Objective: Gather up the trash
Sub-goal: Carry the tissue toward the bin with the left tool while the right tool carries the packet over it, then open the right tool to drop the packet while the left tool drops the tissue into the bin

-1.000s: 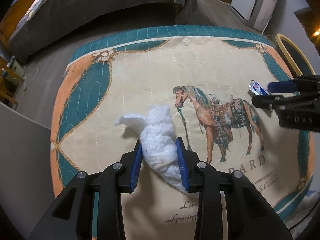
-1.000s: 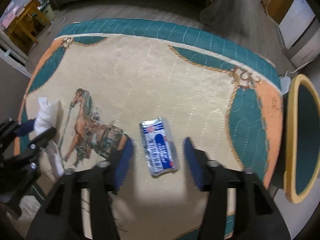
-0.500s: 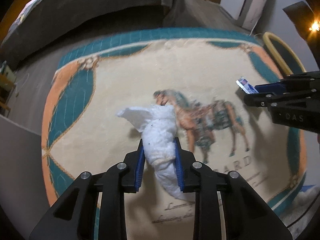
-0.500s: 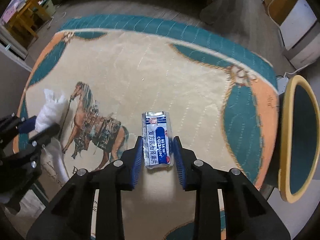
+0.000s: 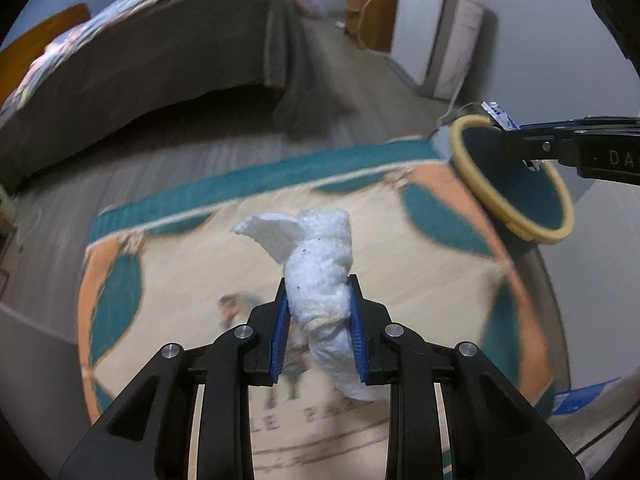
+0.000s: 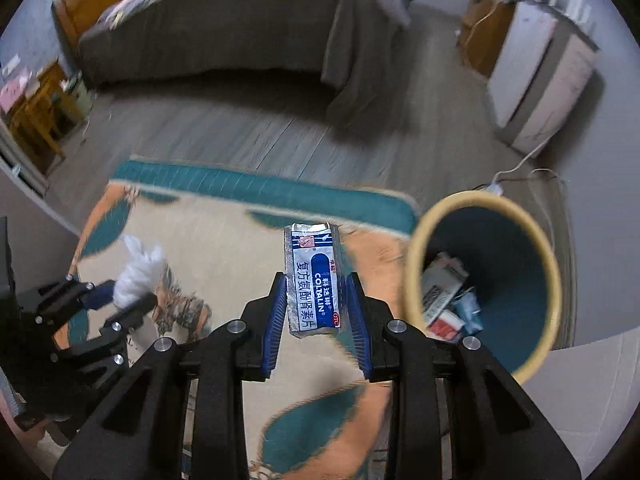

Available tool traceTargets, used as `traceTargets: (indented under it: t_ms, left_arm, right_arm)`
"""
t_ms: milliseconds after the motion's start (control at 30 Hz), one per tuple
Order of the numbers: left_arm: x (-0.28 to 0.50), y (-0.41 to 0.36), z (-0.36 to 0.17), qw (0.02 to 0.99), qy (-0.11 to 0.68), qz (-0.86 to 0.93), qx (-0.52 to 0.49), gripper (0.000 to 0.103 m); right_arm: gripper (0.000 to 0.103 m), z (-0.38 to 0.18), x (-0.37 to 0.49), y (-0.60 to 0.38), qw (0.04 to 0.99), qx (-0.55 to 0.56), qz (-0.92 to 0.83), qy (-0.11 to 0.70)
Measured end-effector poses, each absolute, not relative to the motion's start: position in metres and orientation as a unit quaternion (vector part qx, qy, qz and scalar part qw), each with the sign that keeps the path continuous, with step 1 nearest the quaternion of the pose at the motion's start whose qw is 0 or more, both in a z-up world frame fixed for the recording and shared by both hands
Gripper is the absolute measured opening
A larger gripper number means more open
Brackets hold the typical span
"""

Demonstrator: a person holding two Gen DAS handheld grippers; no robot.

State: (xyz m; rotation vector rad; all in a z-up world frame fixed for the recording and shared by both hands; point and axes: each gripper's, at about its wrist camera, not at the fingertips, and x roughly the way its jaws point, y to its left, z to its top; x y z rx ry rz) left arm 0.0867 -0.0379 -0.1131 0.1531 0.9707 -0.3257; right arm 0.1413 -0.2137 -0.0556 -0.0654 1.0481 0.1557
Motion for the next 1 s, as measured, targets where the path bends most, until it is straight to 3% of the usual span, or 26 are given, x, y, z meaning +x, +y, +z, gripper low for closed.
traceTargets:
  t_ms: [767, 1000]
  left_arm:
    - [0.089, -0.181, -0.108, 0.846, 0.449, -0.26, 0.124, 0.028]
    - [0.105, -0.235, -0.103, 0.835, 0.443, -0.298, 0.131, 0.028]
  right_arm:
    - [0.03, -0.082, 0.167, -0.378, 0.864, 0.082, 0.001, 0.498]
    - [0.03, -0.114, 0.168, -0.424, 0.846, 0.133, -0.03, 0.515]
